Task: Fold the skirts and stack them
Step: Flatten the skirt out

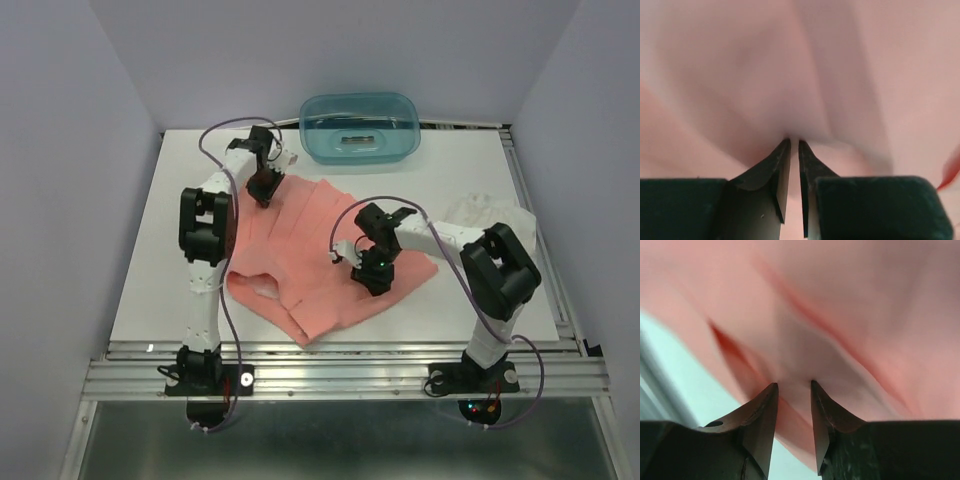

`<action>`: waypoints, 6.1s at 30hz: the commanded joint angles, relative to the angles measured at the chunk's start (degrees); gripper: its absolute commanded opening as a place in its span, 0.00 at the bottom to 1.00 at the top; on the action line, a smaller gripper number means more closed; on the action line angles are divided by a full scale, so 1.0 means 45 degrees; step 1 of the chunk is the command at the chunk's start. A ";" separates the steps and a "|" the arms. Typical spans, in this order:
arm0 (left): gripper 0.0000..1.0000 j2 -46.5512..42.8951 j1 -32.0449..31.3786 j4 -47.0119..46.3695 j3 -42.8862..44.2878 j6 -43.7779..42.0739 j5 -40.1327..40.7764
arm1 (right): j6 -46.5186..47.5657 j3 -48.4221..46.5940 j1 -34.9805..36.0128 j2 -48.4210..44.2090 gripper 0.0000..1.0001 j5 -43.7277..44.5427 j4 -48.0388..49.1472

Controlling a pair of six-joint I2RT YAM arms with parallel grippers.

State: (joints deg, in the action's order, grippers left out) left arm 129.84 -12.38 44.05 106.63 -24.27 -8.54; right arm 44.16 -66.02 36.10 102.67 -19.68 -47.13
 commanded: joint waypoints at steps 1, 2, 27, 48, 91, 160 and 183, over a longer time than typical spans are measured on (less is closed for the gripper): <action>0.25 0.3445 -0.0237 0.0636 0.6154 0.0082 0.0588 | -0.1685 -0.1263 0.0687 0.1069 0.38 -0.3527 -0.1615; 0.27 0.4147 -0.0237 0.1104 0.7367 0.0004 0.0472 | -0.1998 -0.1615 0.0805 0.1148 0.39 -0.3962 -0.1596; 0.78 -1.1764 0.1228 -0.6001 -0.9632 0.7090 -0.1934 | -0.6728 -0.5153 -0.1146 0.0172 0.60 -0.1330 0.1158; 0.72 -1.1450 0.3630 -0.4969 -1.0747 0.8384 -0.1796 | -0.4972 -0.2400 0.5647 -0.0319 0.67 0.1908 0.6741; 0.81 -1.0494 0.4060 -0.1233 -0.9749 -1.7866 -0.6090 | -0.3525 0.0960 0.7350 0.0797 0.01 0.4295 1.3228; 0.57 -1.0992 0.4589 -0.2348 -0.8601 -0.7437 -0.5039 | -0.4541 -0.3062 0.1711 -0.0690 0.68 0.0346 0.6258; 0.40 -0.3053 0.1368 -0.2387 -0.5785 -0.3179 0.0451 | -0.3974 -0.1893 0.1059 0.3024 0.54 -0.2636 0.1490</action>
State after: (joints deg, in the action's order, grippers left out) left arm 112.62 -1.72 33.32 79.44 -37.74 -9.45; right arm 26.50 -78.83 37.50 114.21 -24.77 -29.41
